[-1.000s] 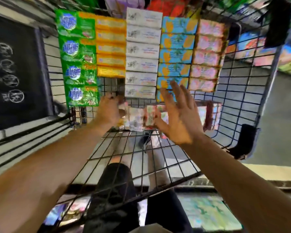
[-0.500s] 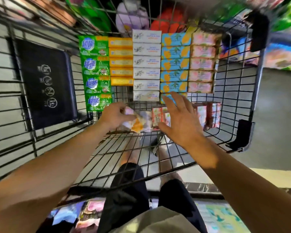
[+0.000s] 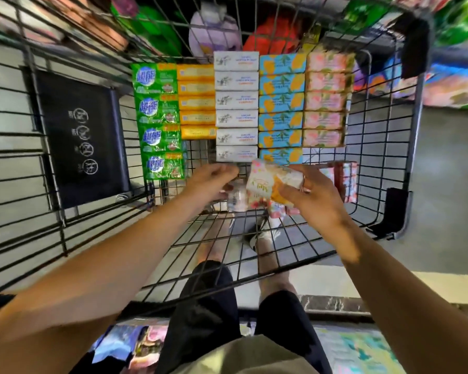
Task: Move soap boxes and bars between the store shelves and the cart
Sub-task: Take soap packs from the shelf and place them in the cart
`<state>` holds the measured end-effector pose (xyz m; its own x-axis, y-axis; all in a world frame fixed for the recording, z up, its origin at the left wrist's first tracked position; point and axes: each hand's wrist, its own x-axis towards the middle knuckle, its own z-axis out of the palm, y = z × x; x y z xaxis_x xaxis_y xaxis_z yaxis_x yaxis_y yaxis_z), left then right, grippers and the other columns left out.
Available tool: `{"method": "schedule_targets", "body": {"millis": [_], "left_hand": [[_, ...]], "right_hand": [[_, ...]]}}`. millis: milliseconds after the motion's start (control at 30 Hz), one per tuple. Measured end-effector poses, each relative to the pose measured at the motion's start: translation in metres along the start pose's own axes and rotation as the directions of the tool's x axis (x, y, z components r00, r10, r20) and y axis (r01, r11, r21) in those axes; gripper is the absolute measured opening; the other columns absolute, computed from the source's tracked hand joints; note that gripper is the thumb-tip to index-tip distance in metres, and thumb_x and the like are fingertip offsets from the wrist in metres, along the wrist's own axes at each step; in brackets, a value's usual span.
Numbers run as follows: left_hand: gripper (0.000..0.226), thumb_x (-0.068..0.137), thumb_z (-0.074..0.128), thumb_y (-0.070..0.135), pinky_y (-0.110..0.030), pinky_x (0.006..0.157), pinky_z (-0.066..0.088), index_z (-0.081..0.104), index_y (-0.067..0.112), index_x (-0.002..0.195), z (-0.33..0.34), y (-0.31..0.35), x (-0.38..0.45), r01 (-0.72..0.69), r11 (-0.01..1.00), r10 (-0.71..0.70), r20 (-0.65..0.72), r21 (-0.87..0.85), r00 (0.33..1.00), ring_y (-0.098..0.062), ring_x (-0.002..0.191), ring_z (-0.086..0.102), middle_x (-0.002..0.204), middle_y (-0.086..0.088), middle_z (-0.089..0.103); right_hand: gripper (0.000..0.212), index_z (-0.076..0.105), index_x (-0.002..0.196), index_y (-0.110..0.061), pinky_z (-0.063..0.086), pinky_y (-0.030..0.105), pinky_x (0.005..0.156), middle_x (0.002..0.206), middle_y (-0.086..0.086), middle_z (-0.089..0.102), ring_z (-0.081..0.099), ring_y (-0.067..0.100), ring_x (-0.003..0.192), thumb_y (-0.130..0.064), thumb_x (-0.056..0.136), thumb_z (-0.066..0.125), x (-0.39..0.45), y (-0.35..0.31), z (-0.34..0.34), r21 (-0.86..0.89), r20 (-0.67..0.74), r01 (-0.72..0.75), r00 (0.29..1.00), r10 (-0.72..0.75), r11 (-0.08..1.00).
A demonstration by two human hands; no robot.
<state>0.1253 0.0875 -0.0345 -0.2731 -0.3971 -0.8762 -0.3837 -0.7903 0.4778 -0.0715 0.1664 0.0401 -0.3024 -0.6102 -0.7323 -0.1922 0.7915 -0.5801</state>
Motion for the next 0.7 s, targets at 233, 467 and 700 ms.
{"method": "schedule_targets", "body": {"millis": [233, 467, 700], "left_hand": [[0.056, 0.082, 0.077, 0.030, -0.026, 0.091, 0.045, 0.056, 0.016, 0.132, 0.001, -0.068, 0.064, -0.079, 0.712, 0.149, -0.041, 0.698, 0.988, -0.020, 0.114, 0.055, 0.128, 0.000, 0.059], [0.047, 0.082, 0.076, 0.030, -0.016, 0.084, 0.034, 0.059, 0.011, 0.121, 0.013, -0.082, 0.083, -0.108, 0.629, 0.177, -0.006, 0.770, 0.984, -0.014, 0.097, 0.046, 0.113, -0.008, 0.054], [0.051, 0.087, 0.069, 0.007, -0.026, 0.085, 0.042, 0.047, 0.004, 0.134, 0.007, -0.052, 0.056, -0.053, 0.733, 0.137, -0.071, 0.679, 0.988, -0.031, 0.115, 0.056, 0.128, -0.018, 0.057]], "right_hand": [[0.028, 0.061, 0.116, -0.026, 0.056, 0.014, 0.071, 0.107, -0.008, 0.069, 0.066, 0.003, 0.091, -0.019, 0.090, 0.070, 0.007, 0.028, -0.010, 0.078, -0.073, -0.113, 0.990, 0.118, 0.991], [0.028, 0.054, 0.111, -0.034, 0.036, -0.002, 0.054, 0.091, -0.026, 0.056, 0.051, -0.020, 0.073, -0.023, 0.090, 0.069, 0.015, 0.036, -0.007, -0.030, -0.082, -0.080, 0.994, 0.077, 0.996], [0.031, 0.060, 0.116, -0.031, 0.057, 0.027, 0.078, 0.110, -0.009, 0.068, 0.065, 0.008, 0.099, -0.029, 0.087, 0.071, 0.007, 0.024, -0.009, -0.003, -0.109, -0.086, 0.990, 0.085, 0.996]]}}
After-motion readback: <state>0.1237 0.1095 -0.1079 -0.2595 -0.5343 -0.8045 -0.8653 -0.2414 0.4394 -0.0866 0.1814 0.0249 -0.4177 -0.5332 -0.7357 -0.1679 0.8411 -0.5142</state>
